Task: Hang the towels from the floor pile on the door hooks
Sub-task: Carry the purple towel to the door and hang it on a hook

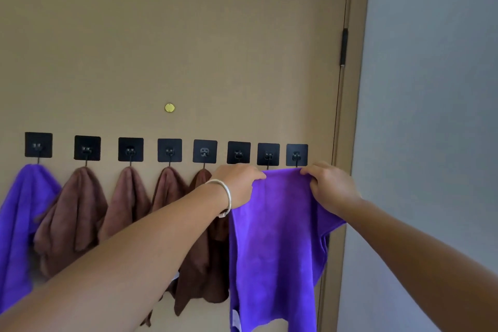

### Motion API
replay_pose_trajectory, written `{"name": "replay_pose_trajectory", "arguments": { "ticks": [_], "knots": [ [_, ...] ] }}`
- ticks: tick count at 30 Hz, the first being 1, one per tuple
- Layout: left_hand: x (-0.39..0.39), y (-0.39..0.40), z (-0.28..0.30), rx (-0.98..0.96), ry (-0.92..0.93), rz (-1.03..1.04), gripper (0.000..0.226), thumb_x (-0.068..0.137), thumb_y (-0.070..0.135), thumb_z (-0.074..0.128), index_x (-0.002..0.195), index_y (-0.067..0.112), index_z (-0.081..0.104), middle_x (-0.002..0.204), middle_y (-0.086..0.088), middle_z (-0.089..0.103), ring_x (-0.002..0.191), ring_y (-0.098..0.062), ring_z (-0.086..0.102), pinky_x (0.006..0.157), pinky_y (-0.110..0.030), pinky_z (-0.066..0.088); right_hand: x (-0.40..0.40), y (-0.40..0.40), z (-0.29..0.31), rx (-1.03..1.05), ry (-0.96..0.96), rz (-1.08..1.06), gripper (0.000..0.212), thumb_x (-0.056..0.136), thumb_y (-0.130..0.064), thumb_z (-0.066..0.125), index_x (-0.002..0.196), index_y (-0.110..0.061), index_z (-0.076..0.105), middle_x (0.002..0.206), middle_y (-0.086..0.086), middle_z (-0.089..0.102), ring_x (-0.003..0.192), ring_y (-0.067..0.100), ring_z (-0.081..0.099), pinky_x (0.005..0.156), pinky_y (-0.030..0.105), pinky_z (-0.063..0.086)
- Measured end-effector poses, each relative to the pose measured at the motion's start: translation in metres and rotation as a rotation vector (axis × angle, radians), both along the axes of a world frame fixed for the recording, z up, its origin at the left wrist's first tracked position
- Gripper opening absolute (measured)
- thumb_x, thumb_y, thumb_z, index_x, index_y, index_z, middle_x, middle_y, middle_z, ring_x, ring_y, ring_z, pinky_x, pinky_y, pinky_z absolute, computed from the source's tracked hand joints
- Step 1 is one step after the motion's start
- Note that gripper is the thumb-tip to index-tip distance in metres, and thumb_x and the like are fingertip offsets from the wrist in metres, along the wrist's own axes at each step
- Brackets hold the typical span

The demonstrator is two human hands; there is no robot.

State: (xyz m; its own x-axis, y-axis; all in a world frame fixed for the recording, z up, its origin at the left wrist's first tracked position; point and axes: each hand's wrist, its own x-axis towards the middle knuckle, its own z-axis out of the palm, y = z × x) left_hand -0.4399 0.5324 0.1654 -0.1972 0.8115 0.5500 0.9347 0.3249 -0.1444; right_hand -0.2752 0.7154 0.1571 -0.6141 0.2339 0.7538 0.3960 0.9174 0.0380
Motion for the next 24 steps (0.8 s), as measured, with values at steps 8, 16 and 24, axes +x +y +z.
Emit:
{"name": "replay_pose_trajectory", "arguments": {
  "ticks": [8,16,24],
  "knots": [
    [-0.033,0.057,0.01,0.005,0.038,0.171,0.027,0.084,-0.001,0.041,0.097,0.017,0.058,0.103,-0.002,0.054,0.08,-0.028,0.056,0.065,-0.036,0.046,-0.065,0.056,0.012,-0.061,0.002,0.061,0.039,0.089,-0.008,0.043,0.121,-0.023,0.059,0.118,-0.003,0.054,0.103,0.021,0.055,0.07,0.027,0.035],
    [-0.05,0.091,0.0,-0.024,0.158,0.315,0.034,0.084,-0.003,0.041,0.109,0.016,0.055,0.109,-0.005,0.05,0.078,-0.033,0.06,0.058,-0.036,0.037,-0.108,0.073,-0.004,0.317,-0.068,-0.042,0.029,0.091,-0.005,0.041,0.115,-0.013,0.057,0.105,0.006,0.056,0.097,0.026,0.052,0.067,0.033,0.036],
    [-0.034,0.109,-0.035,-0.164,0.283,0.319,0.03,0.09,0.004,0.042,0.116,0.014,0.052,0.116,-0.007,0.056,0.1,-0.031,0.06,0.071,-0.037,0.036,-0.11,0.065,-0.041,0.432,-0.044,-0.125,0.011,0.082,-0.012,0.058,0.085,-0.015,0.069,0.087,0.004,0.06,0.088,0.026,0.054,0.084,0.04,0.044]
  ]
}}
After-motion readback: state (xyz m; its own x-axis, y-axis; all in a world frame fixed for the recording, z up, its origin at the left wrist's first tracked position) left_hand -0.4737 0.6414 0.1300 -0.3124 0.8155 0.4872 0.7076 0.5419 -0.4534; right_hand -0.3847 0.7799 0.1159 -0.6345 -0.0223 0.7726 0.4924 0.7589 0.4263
